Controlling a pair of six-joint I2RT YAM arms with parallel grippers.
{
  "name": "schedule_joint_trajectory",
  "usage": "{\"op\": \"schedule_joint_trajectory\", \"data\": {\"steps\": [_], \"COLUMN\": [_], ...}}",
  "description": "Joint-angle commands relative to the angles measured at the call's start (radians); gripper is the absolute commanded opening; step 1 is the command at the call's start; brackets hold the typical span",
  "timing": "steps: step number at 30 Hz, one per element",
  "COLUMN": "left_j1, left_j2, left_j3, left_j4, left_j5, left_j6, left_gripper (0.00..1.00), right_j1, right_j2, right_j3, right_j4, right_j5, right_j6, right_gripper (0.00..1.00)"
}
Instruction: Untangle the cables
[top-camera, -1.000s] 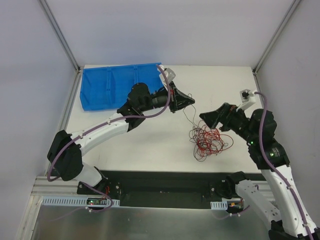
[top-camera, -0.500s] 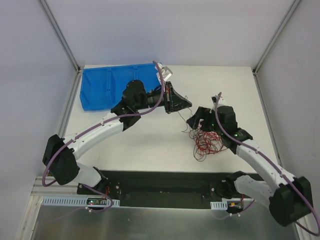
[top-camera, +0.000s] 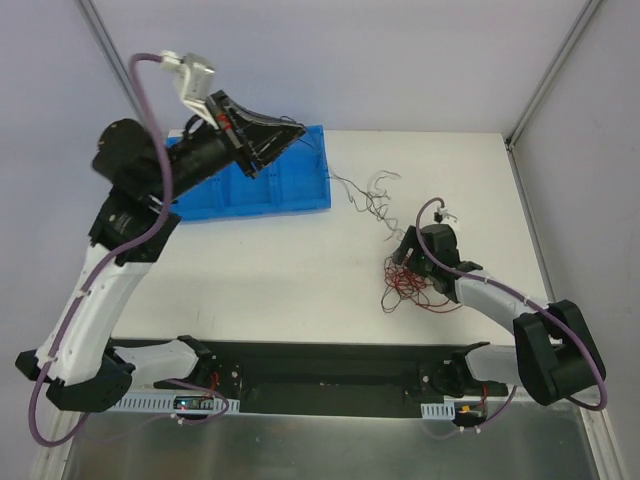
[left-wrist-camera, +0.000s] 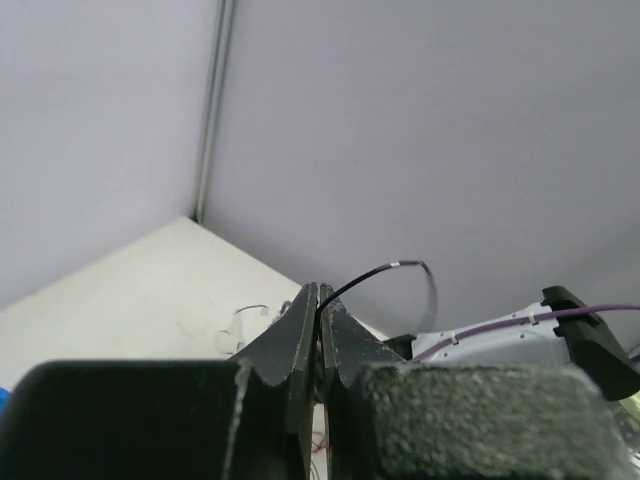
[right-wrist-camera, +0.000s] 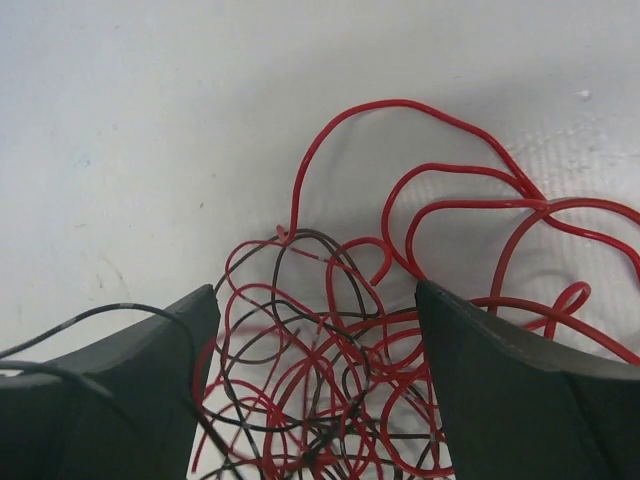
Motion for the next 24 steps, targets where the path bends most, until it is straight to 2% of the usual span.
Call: {"op": "schedule_joint_trajectory", "data": {"steps": [1,4,8,9,11,14,19,24], "left_j1": [0.023,0.029,0.029,0.029,0.029,0.029,0.029,0.029], "left_j2": [-0.047,-0.053,-0.073,-0.076,-0.083,-0.11,-0.139,-0.17], "left_j3": [0.117,0.212,0.337,0.363,0.421,0.444,0.441,0.47], "left_j4": [-0.147,-0.228,-0.3,-0.32,-0.36,-0.392,-0.422,-0.422], "left_j5": [-0.123,-0.189,-0.318,-0.345,-0.414,-0.523,-0.672,-0.887], "left_j6": [0.091,0.134,0.208,0.229,0.269,0.329,0.421,0.569], "left_gripper": [0.0,0.0,0.0,0.0,0.0,0.0,0.0,0.0], "right_j1": [-0.026,-0.044,-0.127,-0.15,-0.19,-0.243,-0.309,-0.374], "right_j2": [-0.011,-0.048,-0.066,-0.069,-0.077,-0.085,-0.079,-0.062], "right_j3": [-0.022,-0.028,-0.042,-0.042,-0.042,-0.032,-0.014,0.003], "right_j4": [0.026,-0.026,-0.051,-0.057,-0.071,-0.092,-0.129,-0.158], "right_j5": [0.068,0.121,0.105,0.106,0.105,0.097,0.086,0.065], "right_j6": [0.041,0.037,0.03,0.024,0.013,-0.004,-0.016,-0.019], "right_gripper": [0.82,0.81,0.68,0.65,0.5,0.37,0.36,0.35]}}
